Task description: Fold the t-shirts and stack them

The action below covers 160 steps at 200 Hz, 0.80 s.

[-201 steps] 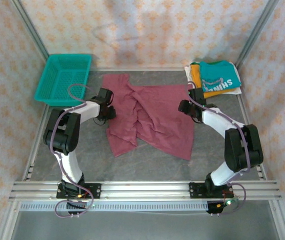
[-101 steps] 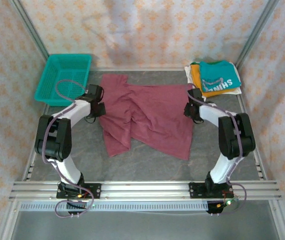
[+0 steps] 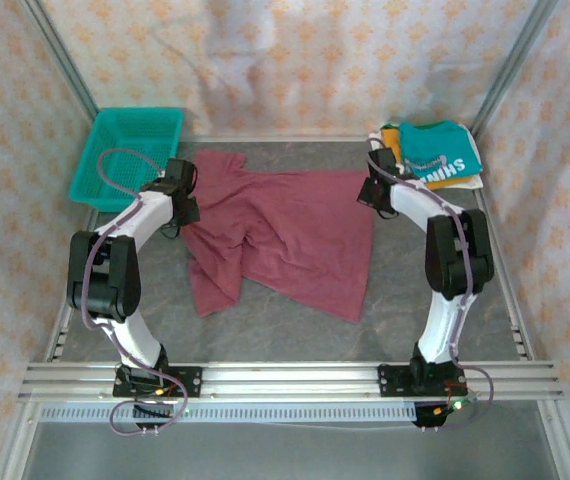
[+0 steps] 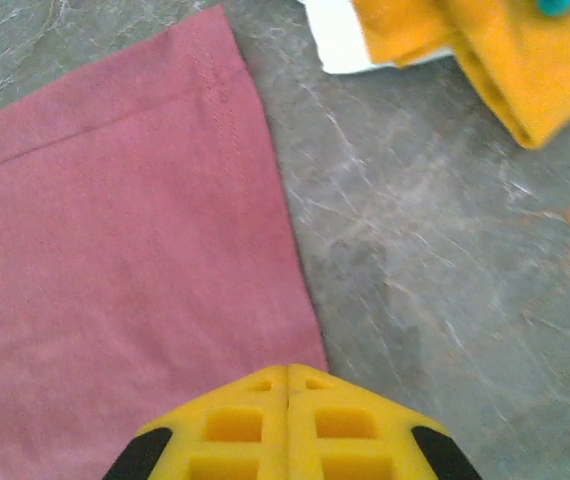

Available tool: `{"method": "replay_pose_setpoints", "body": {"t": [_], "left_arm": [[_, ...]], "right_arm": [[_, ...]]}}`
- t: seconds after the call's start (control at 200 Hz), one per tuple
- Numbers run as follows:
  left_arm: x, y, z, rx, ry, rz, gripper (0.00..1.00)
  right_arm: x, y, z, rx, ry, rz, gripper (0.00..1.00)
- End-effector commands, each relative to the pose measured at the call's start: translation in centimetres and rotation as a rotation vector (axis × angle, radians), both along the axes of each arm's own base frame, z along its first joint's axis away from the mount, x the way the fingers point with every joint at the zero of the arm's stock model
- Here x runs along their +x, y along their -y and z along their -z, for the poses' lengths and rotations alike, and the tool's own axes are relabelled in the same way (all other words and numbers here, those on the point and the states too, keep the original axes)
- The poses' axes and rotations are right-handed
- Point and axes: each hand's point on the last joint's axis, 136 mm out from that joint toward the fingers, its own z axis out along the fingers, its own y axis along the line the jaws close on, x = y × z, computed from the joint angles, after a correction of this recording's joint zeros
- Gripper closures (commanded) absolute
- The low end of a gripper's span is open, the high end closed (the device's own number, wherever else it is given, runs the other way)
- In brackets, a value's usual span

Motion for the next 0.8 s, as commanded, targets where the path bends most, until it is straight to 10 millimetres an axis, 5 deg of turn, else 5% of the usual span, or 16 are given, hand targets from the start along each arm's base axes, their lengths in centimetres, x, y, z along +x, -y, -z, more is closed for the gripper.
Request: {"method": "replay_pose_setpoints", "body": {"t": [0.0, 0.27, 0.43, 0.53, 0.661, 0.796], "left_arm": [[-0.4, 0.5, 1.8, -0.031, -0.042, -0.007, 1.00], [-1.6, -0.5, 3.7, -0.009, -0.092, -0.052, 1.00], [-0.4, 0.2, 4.5, -0.060, -0.106, -0.050, 1.00], [0.8, 1.5, 3.4, -0.054, -0.057, -0.014, 0.99], [2.2, 3.1, 1.5, -0.082, -0.011, 0.020, 0.99], [3.2, 2.0, 0.3, -0.025, -0.004, 0.001, 1.00]], "right_arm": [[-0.3, -0.2, 2.7, -0.039, -0.107, -0.010, 1.00], [2.4, -0.2, 6.6, -0.053, -0.201, 0.031, 1.00], [4.7, 1.0, 8.3, -0.043, -0.220, 0.086, 1.00], [5.9, 1.5, 9.2, -0.033, -0.243, 0.106, 1.00], [8.0, 2.5, 8.7, -0.033, -0.194, 0.151, 1.00], [10.6, 3.3, 6.9, -0.025, -0.154, 0.166, 1.00]]}}
